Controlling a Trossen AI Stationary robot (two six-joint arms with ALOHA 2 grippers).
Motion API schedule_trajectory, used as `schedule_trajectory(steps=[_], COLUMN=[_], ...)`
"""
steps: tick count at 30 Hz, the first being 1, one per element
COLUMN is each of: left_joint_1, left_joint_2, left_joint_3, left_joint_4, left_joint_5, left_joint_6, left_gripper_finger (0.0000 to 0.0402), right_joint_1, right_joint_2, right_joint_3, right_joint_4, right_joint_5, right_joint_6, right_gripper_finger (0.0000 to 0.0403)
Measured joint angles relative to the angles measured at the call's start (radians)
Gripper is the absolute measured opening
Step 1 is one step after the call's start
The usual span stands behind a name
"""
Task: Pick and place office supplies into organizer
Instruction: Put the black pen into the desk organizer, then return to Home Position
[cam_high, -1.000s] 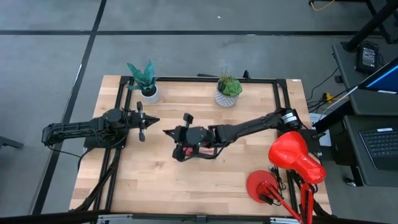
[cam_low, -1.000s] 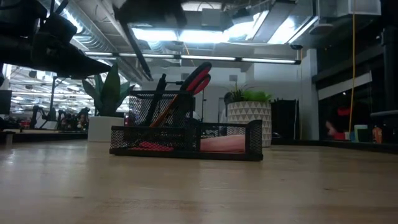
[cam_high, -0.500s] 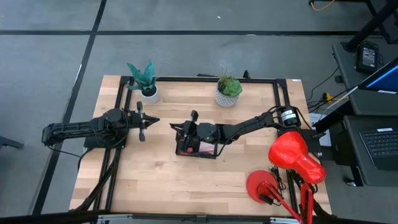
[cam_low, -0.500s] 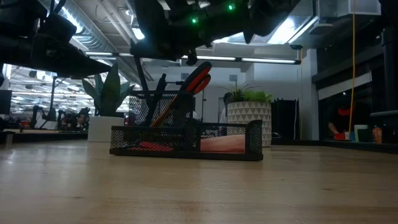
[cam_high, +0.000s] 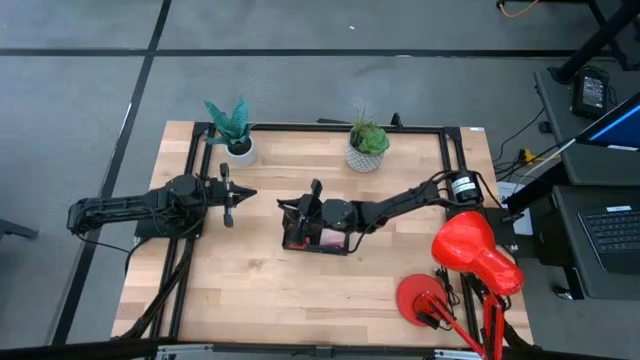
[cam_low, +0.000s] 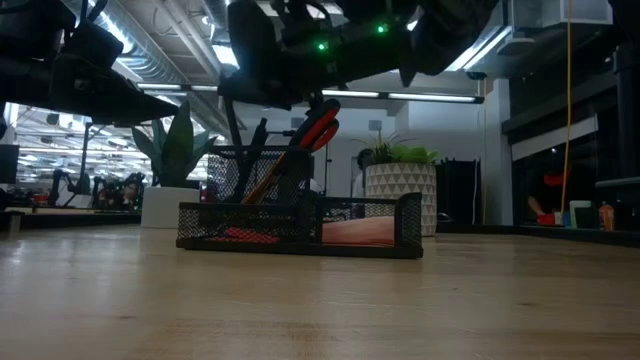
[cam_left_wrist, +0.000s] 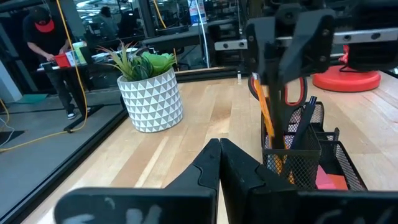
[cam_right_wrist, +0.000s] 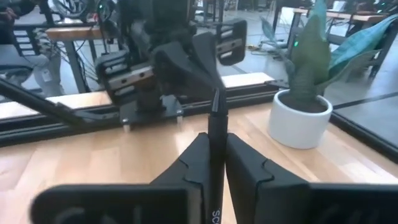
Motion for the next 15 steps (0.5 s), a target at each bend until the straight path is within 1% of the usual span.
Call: schedule_trajectory(steps=[8, 15], left_joint_1=[0.0, 0.0], left_joint_2=[0.0, 0.0], left_joint_3=[0.0, 0.0], left_joint_4=[0.0, 0.0], left_joint_5=[0.0, 0.0], left_joint_6=[-0.002, -0.002], left_gripper_finger=[0.0001, 0.0001], right_joint_1=[-0.001, 0.0], right_joint_2=[0.0, -0.003], right_joint_3=[0.0, 0.0], right_joint_4=[-0.004, 0.001], right_joint_5=[-0.002, -0.002], right_joint_6=[0.037, 0.017], right_gripper_finger=[0.0093, 0.0116])
